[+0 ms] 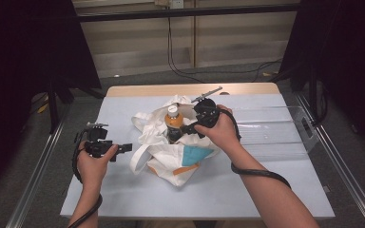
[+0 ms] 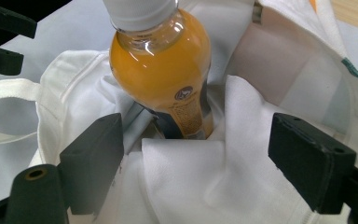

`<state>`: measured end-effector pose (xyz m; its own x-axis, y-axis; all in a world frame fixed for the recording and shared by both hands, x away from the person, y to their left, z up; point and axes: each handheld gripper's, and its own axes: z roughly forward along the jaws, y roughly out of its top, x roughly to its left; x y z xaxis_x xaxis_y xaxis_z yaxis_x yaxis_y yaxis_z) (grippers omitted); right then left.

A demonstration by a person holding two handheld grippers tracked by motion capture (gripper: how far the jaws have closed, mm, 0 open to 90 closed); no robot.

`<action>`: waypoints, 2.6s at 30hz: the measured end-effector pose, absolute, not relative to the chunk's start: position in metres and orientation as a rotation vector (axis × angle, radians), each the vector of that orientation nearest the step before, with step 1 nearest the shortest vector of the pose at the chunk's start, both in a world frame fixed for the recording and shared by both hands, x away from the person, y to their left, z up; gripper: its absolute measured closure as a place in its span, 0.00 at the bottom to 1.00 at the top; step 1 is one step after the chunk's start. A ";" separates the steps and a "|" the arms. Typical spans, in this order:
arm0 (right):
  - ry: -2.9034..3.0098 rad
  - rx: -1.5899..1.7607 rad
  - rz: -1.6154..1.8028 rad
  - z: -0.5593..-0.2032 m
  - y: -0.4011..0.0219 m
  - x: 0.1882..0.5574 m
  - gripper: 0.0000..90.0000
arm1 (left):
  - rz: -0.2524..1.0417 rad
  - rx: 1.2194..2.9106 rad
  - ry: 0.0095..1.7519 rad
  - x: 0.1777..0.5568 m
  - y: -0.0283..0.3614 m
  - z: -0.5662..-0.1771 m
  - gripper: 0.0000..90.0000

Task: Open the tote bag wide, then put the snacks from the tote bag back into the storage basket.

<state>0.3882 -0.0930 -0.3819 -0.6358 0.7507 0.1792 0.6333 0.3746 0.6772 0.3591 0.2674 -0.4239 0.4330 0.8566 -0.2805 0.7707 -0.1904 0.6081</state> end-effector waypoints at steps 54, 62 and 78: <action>2.540 1.165 1.057 -0.390 -0.051 0.416 0.16 | 0.132 2.013 1.362 0.357 0.265 -0.425 0.05; 2.550 1.175 1.043 -0.395 -0.045 0.421 0.18 | 0.135 2.002 1.375 0.355 0.268 -0.425 0.05; 2.581 1.136 1.016 -0.397 -0.036 0.423 0.32 | 0.129 2.016 1.383 0.354 0.269 -0.428 0.06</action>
